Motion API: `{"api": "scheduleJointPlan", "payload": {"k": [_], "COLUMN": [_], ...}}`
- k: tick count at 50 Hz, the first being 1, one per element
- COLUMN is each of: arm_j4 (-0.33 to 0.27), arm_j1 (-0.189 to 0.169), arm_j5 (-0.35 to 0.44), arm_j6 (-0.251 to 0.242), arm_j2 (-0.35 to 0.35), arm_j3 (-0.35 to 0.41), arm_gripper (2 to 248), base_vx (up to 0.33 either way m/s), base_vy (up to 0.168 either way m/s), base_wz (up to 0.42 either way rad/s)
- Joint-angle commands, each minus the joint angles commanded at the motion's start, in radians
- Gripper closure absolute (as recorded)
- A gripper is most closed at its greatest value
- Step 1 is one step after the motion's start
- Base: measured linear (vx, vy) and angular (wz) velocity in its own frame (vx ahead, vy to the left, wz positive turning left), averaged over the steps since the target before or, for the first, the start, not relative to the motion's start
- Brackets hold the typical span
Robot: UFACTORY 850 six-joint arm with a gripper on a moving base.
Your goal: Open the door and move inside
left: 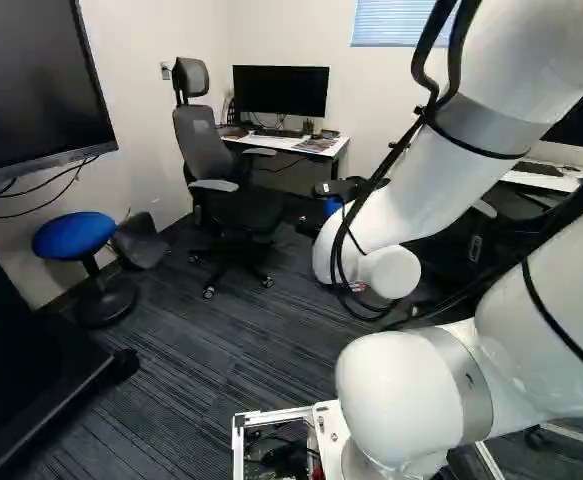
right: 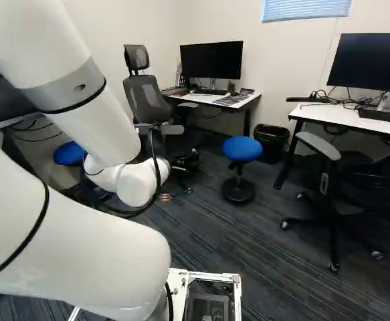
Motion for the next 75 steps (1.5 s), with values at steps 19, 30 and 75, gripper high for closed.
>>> {"api": "scheduleJointPlan", "payload": {"k": [19, 30, 75], "arm_j4": [0.000, 0.000, 0.000], "arm_j1": [0.000, 0.000, 0.000], "arm_j5": [0.000, 0.000, 0.000], "arm_j6": [0.000, 0.000, 0.000], "arm_j2": [0.000, 0.000, -0.046], "arm_j3": [0.000, 0.000, -0.040], "arm_gripper": [3, 3, 3], "base_vx": [0.178, 0.177, 0.042], "base_vy": [0.002, 0.005, 0.002], "base_wz": [0.006, 0.003, 0.001]}}
